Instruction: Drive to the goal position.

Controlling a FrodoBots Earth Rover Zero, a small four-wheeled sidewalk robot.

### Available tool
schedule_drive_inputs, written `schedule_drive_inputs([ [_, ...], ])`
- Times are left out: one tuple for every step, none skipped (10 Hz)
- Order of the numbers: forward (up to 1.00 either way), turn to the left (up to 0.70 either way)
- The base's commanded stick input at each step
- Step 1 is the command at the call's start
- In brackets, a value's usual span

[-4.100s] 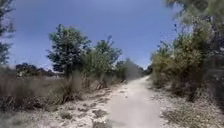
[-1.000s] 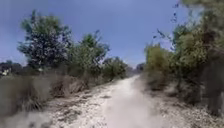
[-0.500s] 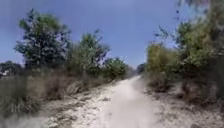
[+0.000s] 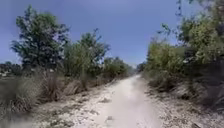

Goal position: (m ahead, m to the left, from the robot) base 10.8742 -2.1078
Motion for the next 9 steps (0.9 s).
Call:
schedule_drive_inputs([
  [0.3, 0.0],
  [0.3, 0.0],
  [0.3, 0.0],
  [0.3, 0.0],
  [0.3, 0.0],
  [0.3, 0.0],
  [0.3, 0.0],
  [0.3, -0.67],
  [0.3, -0.75],
])
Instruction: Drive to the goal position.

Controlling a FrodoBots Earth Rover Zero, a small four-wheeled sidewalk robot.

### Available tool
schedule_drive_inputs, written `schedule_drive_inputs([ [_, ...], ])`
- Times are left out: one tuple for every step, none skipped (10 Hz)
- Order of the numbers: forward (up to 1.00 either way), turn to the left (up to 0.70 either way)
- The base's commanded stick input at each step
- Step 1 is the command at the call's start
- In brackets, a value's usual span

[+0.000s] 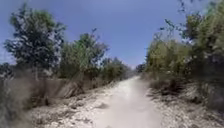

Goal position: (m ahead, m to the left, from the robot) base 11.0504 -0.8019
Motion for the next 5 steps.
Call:
schedule_drive_inputs([
  [0.3, -0.71],
  [0.3, -0.29],
  [0.3, 0.0],
  [0.3, 0.0],
  [0.3, 0.0],
])
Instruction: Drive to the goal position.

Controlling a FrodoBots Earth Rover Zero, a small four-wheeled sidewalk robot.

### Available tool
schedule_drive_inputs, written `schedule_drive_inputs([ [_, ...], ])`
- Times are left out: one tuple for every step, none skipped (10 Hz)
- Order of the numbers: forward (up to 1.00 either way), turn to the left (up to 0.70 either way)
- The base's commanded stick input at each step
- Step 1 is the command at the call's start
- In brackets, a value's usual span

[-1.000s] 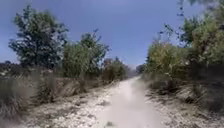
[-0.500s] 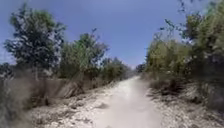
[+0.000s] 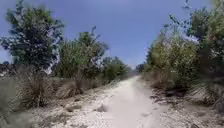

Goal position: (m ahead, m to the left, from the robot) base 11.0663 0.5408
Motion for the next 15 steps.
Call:
schedule_drive_inputs([
  [0.3, 0.0],
  [0.3, 0.0],
  [0.3, 0.0],
  [0.3, 0.0],
  [0.3, 0.0],
  [0.3, 0.0],
  [0.3, 0.0],
  [0.3, 0.0],
  [0.3, 0.0],
  [0.3, 0.0],
  [0.3, 0.0],
  [0.3, 0.0],
  [0.3, 0.0],
  [0.3, 0.0],
  [0.3, 0.0],
])
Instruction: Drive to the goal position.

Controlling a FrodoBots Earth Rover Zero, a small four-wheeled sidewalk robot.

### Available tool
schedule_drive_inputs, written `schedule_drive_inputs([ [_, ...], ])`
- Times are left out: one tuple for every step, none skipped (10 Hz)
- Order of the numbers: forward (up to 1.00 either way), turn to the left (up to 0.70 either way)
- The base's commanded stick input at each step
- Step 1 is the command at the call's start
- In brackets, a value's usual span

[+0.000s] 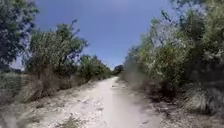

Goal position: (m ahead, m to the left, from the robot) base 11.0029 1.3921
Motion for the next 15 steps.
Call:
schedule_drive_inputs([
  [0.3, 0.0],
  [0.3, 0.0],
  [0.3, 0.0],
  [0.3, 0.0],
  [0.3, 0.0],
  [0.3, 0.0],
  [0.3, 0.0],
  [0.3, 0.0],
  [0.3, 0.0],
  [0.3, 0.0],
  [0.3, 0.0],
  [0.3, 0.0],
  [0.4, 0.0],
  [0.45, 0.0],
  [0.45, 0.0],
])
